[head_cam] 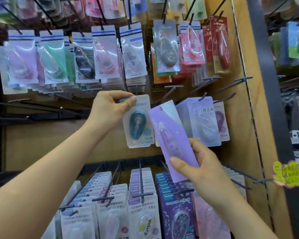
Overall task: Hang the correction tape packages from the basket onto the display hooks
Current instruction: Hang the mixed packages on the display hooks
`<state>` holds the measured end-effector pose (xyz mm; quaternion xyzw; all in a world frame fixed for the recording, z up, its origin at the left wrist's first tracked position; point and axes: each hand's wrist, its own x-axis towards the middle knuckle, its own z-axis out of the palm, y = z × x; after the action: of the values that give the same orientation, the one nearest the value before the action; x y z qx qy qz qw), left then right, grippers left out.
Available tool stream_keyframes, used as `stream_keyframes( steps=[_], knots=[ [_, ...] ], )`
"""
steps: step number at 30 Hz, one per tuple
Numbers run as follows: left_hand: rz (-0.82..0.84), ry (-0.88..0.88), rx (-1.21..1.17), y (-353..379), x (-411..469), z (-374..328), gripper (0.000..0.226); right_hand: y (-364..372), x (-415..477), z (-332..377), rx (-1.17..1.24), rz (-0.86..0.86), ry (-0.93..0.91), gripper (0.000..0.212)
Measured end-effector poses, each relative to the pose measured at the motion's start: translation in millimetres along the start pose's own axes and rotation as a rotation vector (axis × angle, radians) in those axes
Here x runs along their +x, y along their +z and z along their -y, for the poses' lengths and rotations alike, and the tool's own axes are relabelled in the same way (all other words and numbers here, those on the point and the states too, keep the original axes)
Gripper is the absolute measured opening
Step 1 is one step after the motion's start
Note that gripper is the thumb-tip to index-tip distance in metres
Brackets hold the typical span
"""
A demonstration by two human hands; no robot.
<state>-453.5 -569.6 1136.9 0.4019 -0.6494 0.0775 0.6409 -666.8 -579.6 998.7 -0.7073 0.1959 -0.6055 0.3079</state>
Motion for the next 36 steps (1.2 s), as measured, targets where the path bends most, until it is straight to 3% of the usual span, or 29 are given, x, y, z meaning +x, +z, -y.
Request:
stream_keyframes(
  steps=[5,11,16,23,27,33,36],
  knots=[
    [0.067,-0.061,0.016,3,4,-10,0.008,8,10,-4,0.090,0.040,0.084,0.023],
    [0.063,-0.406,-0.280,10,4,-12,0.004,24,29,-4,0.259,0.039,0.144,0.026],
    [0.080,-0.564,-0.348,17,1,-10,0.021,37,40,0,0.386,0.054,0.139,0.035],
    [0.171,-0.422,-0.183,-5,-32,2,0.031,47,42,-4,0.238,-0.071,0.012,0.030],
    [0.087,-0.398,-0.104,-8,-44,11,0.018,47,43,-3,0.153,-0.099,-0.013,0.033],
    [0.002,-0.426,0.100,12,-23,28,0.006,32,35,-2,-0.173,-0.138,-0.061,0.030],
    [-0.022,-0.440,0.204,22,-9,46,0.008,23,34,-4,-0.214,-0.145,-0.067,0.029]
  ],
)
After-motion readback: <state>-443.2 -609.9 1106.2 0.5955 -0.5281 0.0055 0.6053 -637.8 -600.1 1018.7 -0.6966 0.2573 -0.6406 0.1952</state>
